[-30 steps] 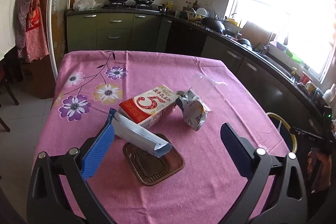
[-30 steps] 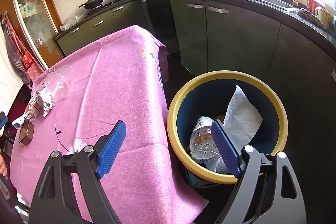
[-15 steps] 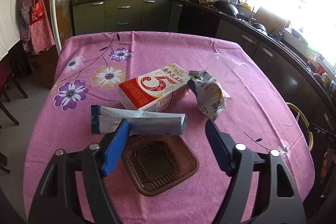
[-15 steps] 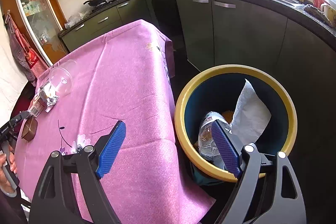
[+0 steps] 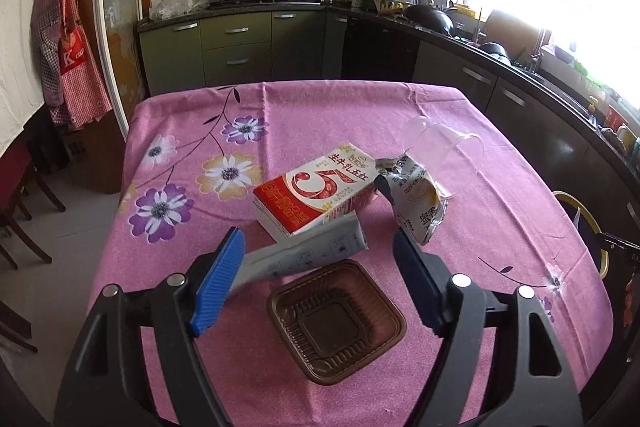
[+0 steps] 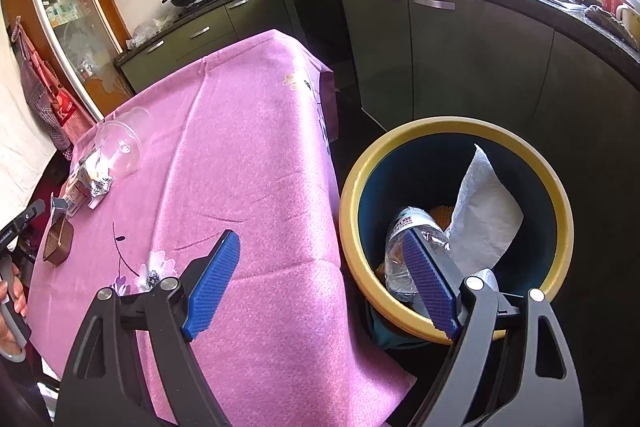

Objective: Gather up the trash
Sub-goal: 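Grasp the brown plastic tray by its rim with the left gripper and lift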

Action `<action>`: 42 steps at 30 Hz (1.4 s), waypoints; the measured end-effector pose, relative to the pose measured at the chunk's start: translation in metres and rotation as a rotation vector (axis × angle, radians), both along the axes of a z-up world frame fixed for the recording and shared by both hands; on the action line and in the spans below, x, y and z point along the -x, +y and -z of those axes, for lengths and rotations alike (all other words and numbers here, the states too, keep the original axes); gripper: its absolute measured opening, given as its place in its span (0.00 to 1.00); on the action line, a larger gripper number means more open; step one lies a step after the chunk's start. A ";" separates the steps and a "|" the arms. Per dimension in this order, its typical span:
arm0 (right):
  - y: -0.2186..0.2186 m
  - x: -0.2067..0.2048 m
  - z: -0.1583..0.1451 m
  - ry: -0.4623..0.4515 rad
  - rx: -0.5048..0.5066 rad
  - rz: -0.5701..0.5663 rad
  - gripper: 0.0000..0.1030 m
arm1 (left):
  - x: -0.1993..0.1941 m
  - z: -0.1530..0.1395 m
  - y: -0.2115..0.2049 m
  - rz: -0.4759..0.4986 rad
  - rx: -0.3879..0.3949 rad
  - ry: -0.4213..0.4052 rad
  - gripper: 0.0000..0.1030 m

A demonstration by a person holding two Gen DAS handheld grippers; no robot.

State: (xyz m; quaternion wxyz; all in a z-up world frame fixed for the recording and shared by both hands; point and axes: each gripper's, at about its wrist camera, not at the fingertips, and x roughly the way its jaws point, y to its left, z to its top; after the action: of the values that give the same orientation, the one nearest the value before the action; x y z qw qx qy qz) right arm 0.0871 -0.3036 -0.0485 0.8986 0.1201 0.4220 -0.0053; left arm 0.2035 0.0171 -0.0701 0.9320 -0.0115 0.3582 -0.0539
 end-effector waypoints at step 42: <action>0.001 -0.004 0.011 0.017 -0.054 -0.021 0.80 | 0.021 0.050 -0.011 -0.106 0.106 0.168 0.70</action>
State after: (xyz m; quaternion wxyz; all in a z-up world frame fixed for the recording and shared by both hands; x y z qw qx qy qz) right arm 0.0912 -0.3029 -0.0596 0.8915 0.1400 0.4307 0.0145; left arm 0.1820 0.0066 -0.1205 0.8984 -0.0839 0.4305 -0.0223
